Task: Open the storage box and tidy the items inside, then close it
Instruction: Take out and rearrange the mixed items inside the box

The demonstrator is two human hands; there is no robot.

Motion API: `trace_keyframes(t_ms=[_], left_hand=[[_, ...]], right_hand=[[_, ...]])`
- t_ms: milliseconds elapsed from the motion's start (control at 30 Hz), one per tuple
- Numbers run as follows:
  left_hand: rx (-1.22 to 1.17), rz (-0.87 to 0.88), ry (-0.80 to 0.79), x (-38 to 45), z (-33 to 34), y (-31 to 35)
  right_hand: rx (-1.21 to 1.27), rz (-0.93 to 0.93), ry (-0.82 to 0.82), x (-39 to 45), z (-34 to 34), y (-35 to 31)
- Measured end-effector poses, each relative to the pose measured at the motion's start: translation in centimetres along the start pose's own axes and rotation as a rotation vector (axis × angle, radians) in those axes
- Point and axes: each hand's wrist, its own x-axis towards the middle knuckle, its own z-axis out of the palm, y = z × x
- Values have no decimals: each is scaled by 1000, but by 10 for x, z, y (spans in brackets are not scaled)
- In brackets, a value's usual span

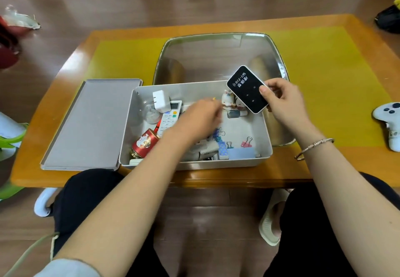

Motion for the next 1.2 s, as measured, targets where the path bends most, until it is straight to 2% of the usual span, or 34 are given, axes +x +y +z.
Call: trace_keyframes(t_ms=[100, 200, 267, 333, 400, 467, 567, 700, 833, 1000, 1100, 1167, 1200], left_hand=[[88, -222, 59, -17, -27, -31], [305, -358, 49, -27, -37, -46], [331, -301, 19, -25, -31, -41], [245, -115, -7, -14, -17, -28], [234, 49, -90, -1, 1, -14], [275, 125, -206, 9, 17, -6], [233, 108, -374, 19, 28, -6], [172, 55, -444, 25, 29, -5], [90, 20, -343, 20, 29, -8], [7, 53, -19, 15, -1, -18], [69, -93, 93, 9, -21, -37], [118, -204, 112, 4, -29, -47], [123, -202, 96, 1, -30, -46]], right_hand=[[2, -4, -18, -1, 0, -2], [15, -2, -20, -1, 0, -2], [24, 5, -25, -1, 0, -2], [26, 6, -27, 0, 1, -2], [23, 5, -31, 0, 1, -1], [16, 3, -38, -1, 1, 0], [13, 10, -43, -2, 1, 1], [37, 4, -45, -2, 2, -1], [43, -14, -40, -2, 1, -4], [51, -24, -9, -2, -2, -7], [60, -22, -11, -3, -2, -8], [47, -23, -16, -5, -2, -8], [47, -23, -17, -5, -2, -9]])
